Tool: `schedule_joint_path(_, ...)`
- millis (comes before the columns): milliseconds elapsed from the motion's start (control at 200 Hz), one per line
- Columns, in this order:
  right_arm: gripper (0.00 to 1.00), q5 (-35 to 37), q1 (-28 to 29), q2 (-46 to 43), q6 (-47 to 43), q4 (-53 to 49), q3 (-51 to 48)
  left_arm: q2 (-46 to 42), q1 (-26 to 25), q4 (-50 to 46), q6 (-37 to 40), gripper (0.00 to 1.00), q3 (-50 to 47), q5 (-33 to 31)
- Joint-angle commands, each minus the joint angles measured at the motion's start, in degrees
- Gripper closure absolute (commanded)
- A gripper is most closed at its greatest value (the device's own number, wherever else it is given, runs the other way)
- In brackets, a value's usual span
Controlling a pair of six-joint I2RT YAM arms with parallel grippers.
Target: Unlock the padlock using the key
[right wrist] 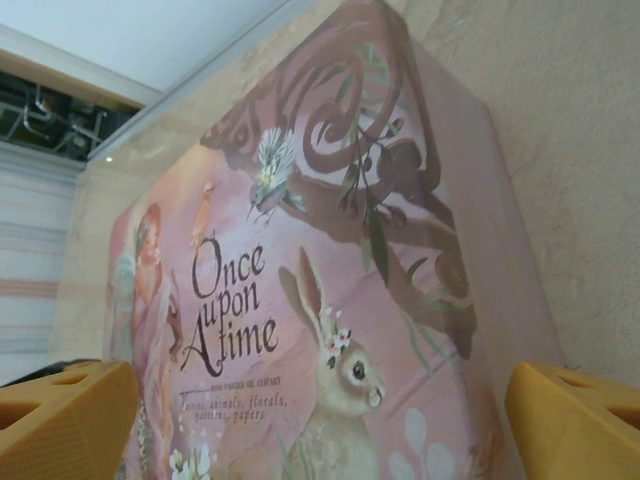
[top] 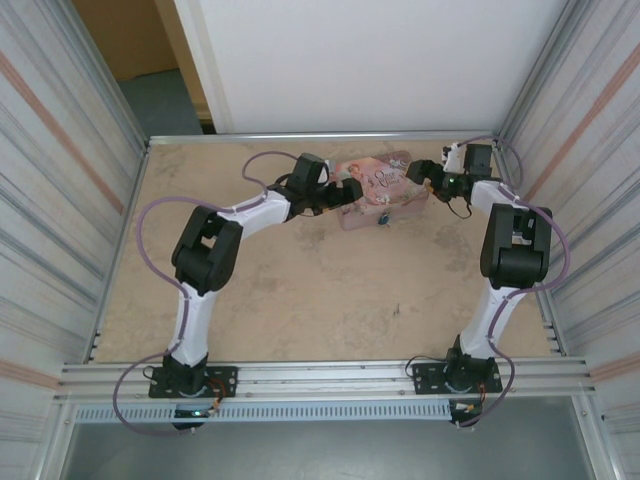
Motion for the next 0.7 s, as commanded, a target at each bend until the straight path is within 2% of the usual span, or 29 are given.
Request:
schedule_joint_path(0,0.08,-2.52,0.97,-0.41,-2.27,-2.54,0.61,1.33,-0.10,0.48,-0.59,0.01,3.22,2.42)
schedule_joint_path(281,0.10,-3.09,3.60,-4.12,-2.38,-4.81,-3.53,-0.64,0.07,-0.01,0.93,0.01,2.21,1.80)
schedule_joint_path(696,0.09,2.03,12.23,-12.84,0.12,-5.01,-13.07,-9.70,3.64,0.78,3.43,0.01,-8.72,1.57)
